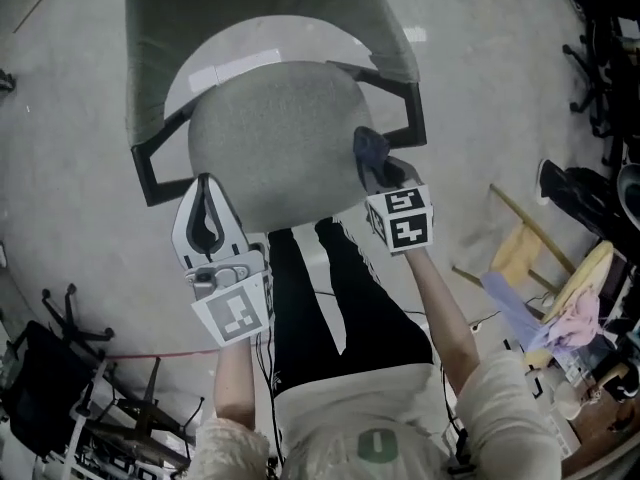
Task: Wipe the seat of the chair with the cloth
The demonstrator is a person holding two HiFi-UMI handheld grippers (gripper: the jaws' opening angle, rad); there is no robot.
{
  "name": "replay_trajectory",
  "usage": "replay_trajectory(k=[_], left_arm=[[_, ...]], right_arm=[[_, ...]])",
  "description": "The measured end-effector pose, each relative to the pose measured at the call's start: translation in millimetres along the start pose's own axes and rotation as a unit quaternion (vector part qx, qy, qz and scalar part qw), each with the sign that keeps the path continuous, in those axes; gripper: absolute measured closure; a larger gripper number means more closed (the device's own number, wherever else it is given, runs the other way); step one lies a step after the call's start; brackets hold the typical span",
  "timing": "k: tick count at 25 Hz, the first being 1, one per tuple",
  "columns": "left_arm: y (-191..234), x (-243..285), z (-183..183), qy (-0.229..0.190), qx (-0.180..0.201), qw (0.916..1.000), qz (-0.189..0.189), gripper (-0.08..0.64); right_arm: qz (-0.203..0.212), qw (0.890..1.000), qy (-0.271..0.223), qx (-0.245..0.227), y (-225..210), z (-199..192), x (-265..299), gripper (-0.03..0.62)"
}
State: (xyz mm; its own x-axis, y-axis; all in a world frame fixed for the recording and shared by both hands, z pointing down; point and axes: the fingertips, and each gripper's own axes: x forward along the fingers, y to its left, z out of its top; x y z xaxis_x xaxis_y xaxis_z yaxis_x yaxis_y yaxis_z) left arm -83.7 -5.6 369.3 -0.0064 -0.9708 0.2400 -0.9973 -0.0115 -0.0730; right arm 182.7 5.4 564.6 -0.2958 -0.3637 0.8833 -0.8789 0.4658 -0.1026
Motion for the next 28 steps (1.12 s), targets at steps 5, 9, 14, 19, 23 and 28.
replay_trajectory(k=[5,9,14,19,23,28], left_arm=[[19.5,4.0,93.3,-0.06,-0.017,0.9979,0.019,0.545],[18.1,-9.3,181.8,-0.112,-0.039,0.9929,0.016,0.545],[23.8,-44.0,289.6,-0.187,-0.017,0.9822,-0.001,0.543],[11.8,-74.0,337.7,-0.218,-0.005,0.9758,-0.015,0.544],[17.4,-75.6,356.7,-0.235,0.011,0.9718,-0.017,0.545],[29.0,-79.5,365.1,-0.239,0.013,0.9709,-0.003,0.543]], right_arm=[[-0.014,0.989,-0.145,0.022,24.4,133.5,-60.1,0.543],[0.008,0.962,-0.272,-0.004,64.3,232.4,-167.9,0.543],[-0.015,0.905,-0.419,-0.07,108.1,321.2,-323.7,0.543],[-0.031,0.871,-0.48,-0.096,105.8,325.3,-414.7,0.543],[-0.039,0.868,-0.486,-0.093,97.7,327.1,-421.6,0.543],[-0.036,0.867,-0.488,-0.097,102.9,327.5,-421.0,0.543]])
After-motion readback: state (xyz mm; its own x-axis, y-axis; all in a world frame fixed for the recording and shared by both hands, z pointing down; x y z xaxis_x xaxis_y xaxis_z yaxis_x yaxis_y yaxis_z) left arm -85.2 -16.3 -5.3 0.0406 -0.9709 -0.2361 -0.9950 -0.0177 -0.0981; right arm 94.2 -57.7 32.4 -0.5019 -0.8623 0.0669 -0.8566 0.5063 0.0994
